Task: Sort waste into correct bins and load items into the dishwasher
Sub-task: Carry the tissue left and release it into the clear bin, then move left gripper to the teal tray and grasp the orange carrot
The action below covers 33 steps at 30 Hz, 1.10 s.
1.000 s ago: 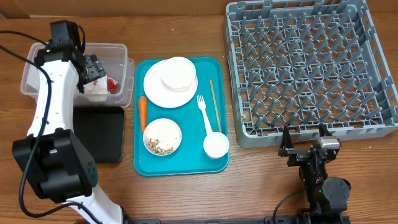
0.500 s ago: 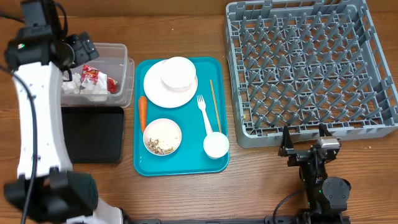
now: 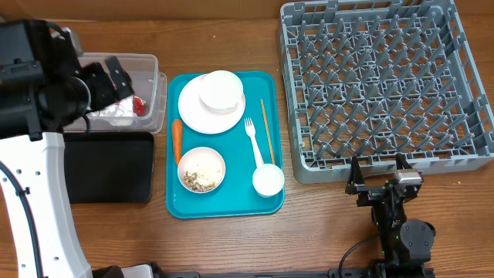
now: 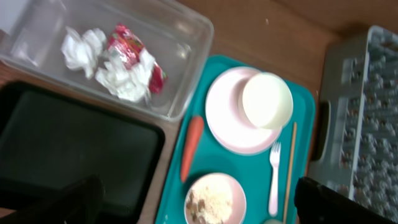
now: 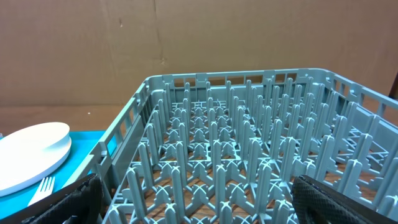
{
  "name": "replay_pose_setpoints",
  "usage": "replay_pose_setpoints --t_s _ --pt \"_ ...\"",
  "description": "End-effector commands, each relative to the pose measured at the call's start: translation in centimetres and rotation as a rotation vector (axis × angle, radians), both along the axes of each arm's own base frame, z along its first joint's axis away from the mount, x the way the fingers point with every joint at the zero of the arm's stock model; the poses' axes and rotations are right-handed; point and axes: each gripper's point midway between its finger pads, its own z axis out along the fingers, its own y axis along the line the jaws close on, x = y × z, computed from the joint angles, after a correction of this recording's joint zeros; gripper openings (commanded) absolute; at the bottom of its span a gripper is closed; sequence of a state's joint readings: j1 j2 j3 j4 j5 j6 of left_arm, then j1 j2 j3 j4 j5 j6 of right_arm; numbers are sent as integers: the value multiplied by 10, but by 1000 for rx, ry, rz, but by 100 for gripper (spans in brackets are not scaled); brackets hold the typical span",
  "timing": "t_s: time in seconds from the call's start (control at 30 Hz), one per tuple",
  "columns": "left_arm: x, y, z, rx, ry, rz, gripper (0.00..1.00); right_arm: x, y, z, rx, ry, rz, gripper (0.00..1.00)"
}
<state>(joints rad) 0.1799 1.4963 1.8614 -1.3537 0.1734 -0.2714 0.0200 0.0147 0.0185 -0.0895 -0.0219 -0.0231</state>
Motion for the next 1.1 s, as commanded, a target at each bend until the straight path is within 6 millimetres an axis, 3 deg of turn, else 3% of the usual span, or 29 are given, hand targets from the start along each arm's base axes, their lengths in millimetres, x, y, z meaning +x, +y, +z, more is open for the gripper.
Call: replay_pose_setpoints --t_s 0.0,0.2,0.37,0.87,1.07 --pt "-5 -20 1 -8 11 -105 100 0 -1 -1 0 -8 -3 100" --pt "-22 -36 -11 28 97 -172 100 0 -1 -1 0 -8 -3 100" --pt "-36 -55 -33 22 191 -234 100 0 -1 -1 0 -8 -3 100" --pt "-58 -86 -163 5 443 -253 100 0 -1 -1 0 -8 -3 100" --pt "-41 -87 -180 88 375 -222 100 0 -1 -1 0 -8 -3 100"
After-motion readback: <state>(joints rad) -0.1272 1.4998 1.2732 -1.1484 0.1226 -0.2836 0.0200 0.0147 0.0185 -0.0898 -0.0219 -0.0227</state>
